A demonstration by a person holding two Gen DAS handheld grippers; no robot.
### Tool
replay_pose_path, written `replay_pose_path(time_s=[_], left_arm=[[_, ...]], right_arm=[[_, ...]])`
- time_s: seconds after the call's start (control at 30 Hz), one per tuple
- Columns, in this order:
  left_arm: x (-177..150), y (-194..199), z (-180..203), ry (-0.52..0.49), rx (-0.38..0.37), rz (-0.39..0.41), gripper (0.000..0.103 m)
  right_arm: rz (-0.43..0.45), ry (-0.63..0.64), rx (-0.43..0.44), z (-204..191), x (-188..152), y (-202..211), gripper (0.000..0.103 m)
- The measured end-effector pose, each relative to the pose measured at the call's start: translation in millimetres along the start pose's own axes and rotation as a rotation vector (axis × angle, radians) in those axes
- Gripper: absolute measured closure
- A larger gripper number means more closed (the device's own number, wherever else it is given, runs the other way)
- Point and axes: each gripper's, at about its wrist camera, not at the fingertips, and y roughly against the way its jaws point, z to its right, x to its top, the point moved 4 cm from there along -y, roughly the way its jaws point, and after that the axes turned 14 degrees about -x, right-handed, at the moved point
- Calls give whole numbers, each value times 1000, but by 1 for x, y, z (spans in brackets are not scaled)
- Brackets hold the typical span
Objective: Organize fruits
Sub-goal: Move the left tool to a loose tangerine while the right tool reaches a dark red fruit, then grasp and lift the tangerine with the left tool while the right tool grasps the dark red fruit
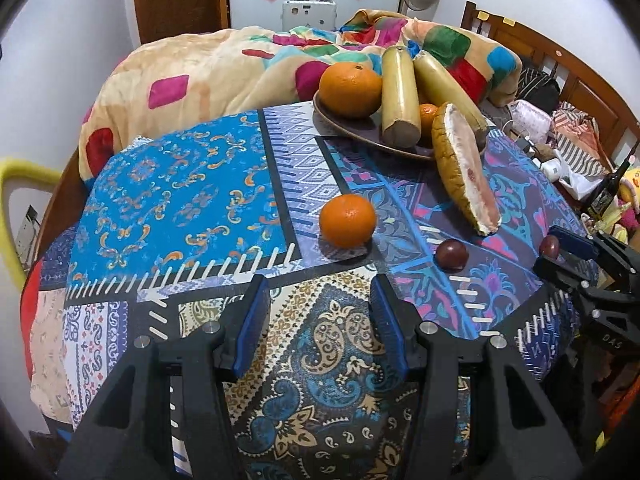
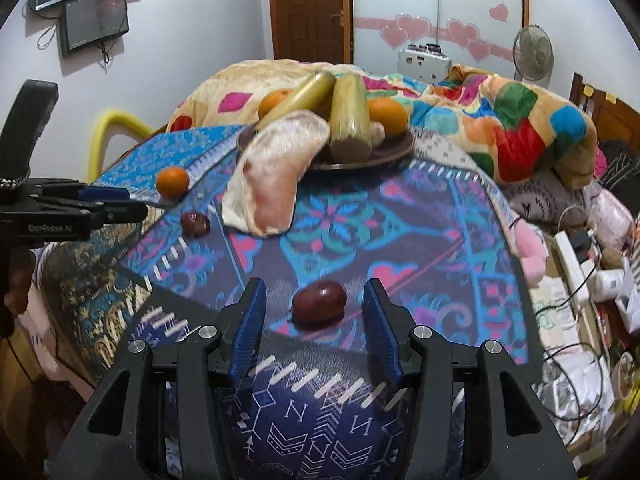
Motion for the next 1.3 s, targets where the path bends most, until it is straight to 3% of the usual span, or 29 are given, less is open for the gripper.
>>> replay_pose_path(time_s=[0.1, 0.27, 0.67, 0.77, 1.03, 1.3], left_arm=[[3, -3, 1, -6, -4, 3, 51], [10, -14, 4, -13, -17, -3, 53], [32, -30, 0, 21, -46, 5, 58], [34, -33, 3, 4, -48, -3, 70], [40, -29, 11, -42, -36, 8, 70], [70, -11, 7, -56, -14, 73, 70]], right_arm=[[6, -13, 16, 2, 0, 2, 78], [1, -22, 41, 5, 0, 2, 79], [51, -23, -7, 27, 25, -1, 79], [53, -26, -15, 33, 32, -6, 79], [53, -43, -7, 44, 49, -16, 79], [70, -44, -21, 48, 71, -22, 79]])
